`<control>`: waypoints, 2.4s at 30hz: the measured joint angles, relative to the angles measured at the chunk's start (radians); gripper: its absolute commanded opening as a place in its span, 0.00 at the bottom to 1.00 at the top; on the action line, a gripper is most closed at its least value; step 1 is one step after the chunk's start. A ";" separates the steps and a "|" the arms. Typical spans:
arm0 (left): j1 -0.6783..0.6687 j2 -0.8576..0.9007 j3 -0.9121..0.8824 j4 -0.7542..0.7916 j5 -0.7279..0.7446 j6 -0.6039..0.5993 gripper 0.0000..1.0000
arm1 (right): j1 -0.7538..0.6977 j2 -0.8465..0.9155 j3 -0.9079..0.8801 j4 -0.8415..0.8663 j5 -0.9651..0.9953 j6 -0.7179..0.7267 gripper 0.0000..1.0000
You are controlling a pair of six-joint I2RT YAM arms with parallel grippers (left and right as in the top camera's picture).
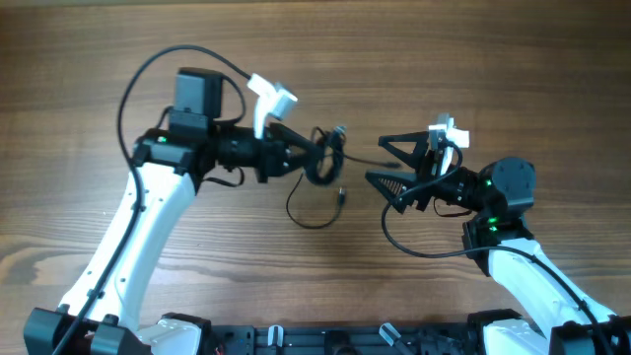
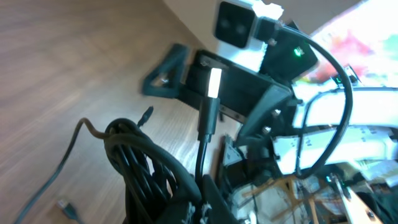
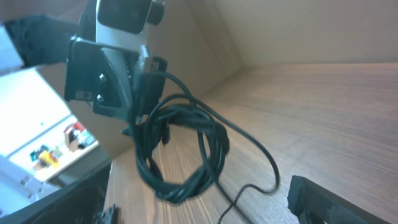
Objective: Untangle cables
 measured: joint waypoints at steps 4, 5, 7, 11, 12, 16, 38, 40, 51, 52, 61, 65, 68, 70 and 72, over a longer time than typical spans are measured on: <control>-0.092 0.000 0.000 -0.035 0.012 0.021 0.04 | 0.000 0.000 0.000 -0.001 -0.079 -0.058 0.93; -0.109 0.000 0.000 -0.045 0.017 0.023 0.04 | 0.000 0.000 0.000 -0.006 -0.097 -0.074 0.91; -0.134 0.000 0.000 -0.059 0.032 0.024 0.04 | 0.000 0.000 0.000 -0.040 -0.122 -0.104 0.83; -0.171 0.000 0.000 -0.066 0.072 0.024 0.04 | 0.000 -0.001 0.000 -0.103 -0.177 -0.169 0.24; -0.174 0.000 0.000 -0.066 0.076 0.022 0.04 | 0.000 -0.001 0.000 -0.102 -0.191 -0.174 0.11; -0.175 0.000 0.000 -0.066 0.073 0.024 0.94 | 0.000 -0.001 0.000 -0.089 -0.260 -0.162 0.04; -0.242 0.083 0.003 0.139 -0.672 -1.012 0.82 | -0.051 -0.001 0.000 -0.113 0.227 0.539 0.04; -0.271 0.101 0.003 0.186 -0.673 -1.027 0.73 | -0.052 -0.001 0.000 -0.115 0.232 0.542 0.04; -0.332 0.108 0.006 0.236 -0.760 -1.056 0.04 | -0.047 -0.001 0.000 -0.144 0.231 0.542 0.40; -0.334 0.108 0.006 0.234 -0.775 -1.047 0.04 | -0.046 -0.001 0.000 -0.154 0.230 0.540 0.64; -0.214 0.034 0.005 0.220 -0.925 -0.706 0.04 | -0.049 -0.001 0.000 -0.297 0.219 0.227 1.00; -0.231 -0.003 0.006 0.222 -0.905 -0.604 0.04 | 0.007 -0.001 0.000 -0.270 0.183 0.148 0.90; -0.235 -0.003 0.006 0.228 -0.903 -0.584 0.04 | 0.072 -0.001 0.000 -0.267 0.172 0.137 0.77; -0.235 -0.003 0.006 0.229 -0.907 -0.580 0.04 | 0.115 -0.001 0.000 -0.267 0.154 0.133 0.71; -0.235 -0.003 0.006 0.230 -0.920 -0.576 0.04 | 0.138 -0.001 0.000 -0.267 0.127 0.141 0.66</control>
